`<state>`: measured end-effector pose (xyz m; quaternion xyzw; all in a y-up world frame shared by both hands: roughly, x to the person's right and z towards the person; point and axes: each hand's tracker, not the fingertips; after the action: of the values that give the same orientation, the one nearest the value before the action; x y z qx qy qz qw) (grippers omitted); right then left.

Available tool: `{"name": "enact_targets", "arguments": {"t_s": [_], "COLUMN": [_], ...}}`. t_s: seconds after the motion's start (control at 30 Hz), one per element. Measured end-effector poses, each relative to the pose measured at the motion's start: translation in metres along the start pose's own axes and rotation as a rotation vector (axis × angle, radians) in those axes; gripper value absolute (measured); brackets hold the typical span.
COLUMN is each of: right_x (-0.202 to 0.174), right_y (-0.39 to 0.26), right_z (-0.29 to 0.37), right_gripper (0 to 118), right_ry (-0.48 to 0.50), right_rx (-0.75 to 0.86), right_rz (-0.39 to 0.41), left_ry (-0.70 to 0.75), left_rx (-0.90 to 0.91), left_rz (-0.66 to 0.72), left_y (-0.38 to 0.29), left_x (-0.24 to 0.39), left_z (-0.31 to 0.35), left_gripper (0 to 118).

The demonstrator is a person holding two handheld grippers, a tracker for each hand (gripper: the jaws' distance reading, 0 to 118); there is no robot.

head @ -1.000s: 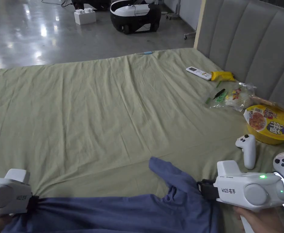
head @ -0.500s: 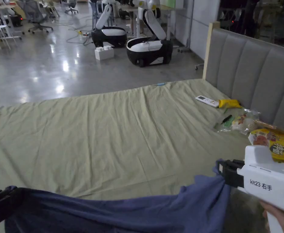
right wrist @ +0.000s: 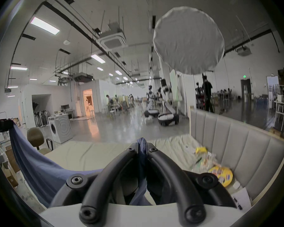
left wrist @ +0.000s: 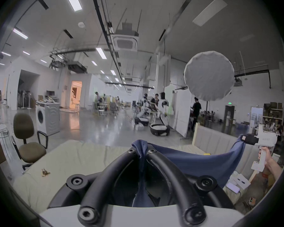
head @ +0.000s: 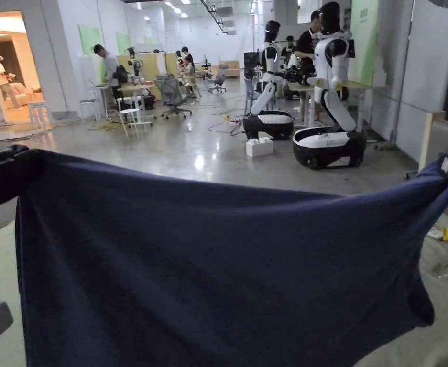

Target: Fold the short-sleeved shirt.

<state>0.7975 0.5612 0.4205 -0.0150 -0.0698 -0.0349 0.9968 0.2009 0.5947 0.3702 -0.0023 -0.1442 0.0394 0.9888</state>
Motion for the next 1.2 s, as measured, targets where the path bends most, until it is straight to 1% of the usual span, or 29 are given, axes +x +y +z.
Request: {"name": "enact_targets", "arguments": {"t_s": [0.07, 0.1, 0.13, 0.27, 0.33, 0.37, 0.4, 0.5, 0.63, 0.77, 0.97, 1.1, 1.17, 1.2], "right_x": [-0.01, -0.016, -0.02, -0.033, -0.033, -0.035, -0.036, -0.038, -0.033, -0.034, -0.038, -0.04, -0.048, -0.049], "right_y": [0.03, 0.043, 0.055, 0.098, 0.115, 0.124, 0.129, 0.141, 0.138, 0.13, 0.119, 0.112, 0.106, 0.104], "right_z": [0.0, 0.0, -0.001, -0.007, -0.015, -0.017, -0.019, -0.025, -0.031, -0.04, -0.077, -0.104, -0.114, -0.124], "right_gripper": [7, 7, 7, 7, 7, 7, 7, 7, 7, 7, 7, 7, 7, 7], "right_ry": [0.005, 0.004, 0.0, -0.025, -0.047, -0.068, -0.067, -0.09, -0.107, -0.125, -0.145, -0.152, -0.162, -0.172], "right_rx": [0.053, 0.083, 0.096, 0.141, 0.169, 0.197, 0.186, 0.19, 0.184, 0.167, 0.144, 0.143, 0.158, 0.164], "right_rz": [0.044, 0.088, 0.106, 0.126, 0.162, 0.198, 0.189, 0.209, 0.208, 0.203, 0.23, 0.231, 0.232, 0.246], "left_ry": [0.018, 0.029, 0.041, 0.068, 0.079, 0.078, 0.082, 0.1, 0.1, 0.11, 0.126, 0.147, 0.153, 0.154], "left_rx": [0.013, 0.019, 0.036, 0.058, 0.073, 0.077, 0.083, 0.094, 0.087, 0.066, 0.045, 0.031, 0.031, 0.044], "left_rz": [0.035, 0.034, 0.02, 0.005, 0.01, 0.012, 0.006, -0.01, 0.017, -0.005, -0.003, -0.022, -0.019, -0.002], "left_y": [0.019, 0.026, 0.033, 0.054, 0.062, 0.066, 0.069, 0.074, 0.072, 0.065, 0.054, 0.049, 0.047, 0.045], "left_x": [-0.002, -0.002, -0.001, 0.001, 0.002, -0.001, 0.0, 0.003, -0.002, -0.002, -0.002, -0.003, -0.004, -0.005], "left_z": [0.007, 0.009, 0.01, 0.006, 0.003, -0.001, -0.004, -0.012, -0.026, -0.048, -0.086, -0.116, -0.131, -0.139], "left_gripper": [6, 6, 6, 6, 6, 6, 6, 6, 6, 6, 6, 6, 6, 6]}}
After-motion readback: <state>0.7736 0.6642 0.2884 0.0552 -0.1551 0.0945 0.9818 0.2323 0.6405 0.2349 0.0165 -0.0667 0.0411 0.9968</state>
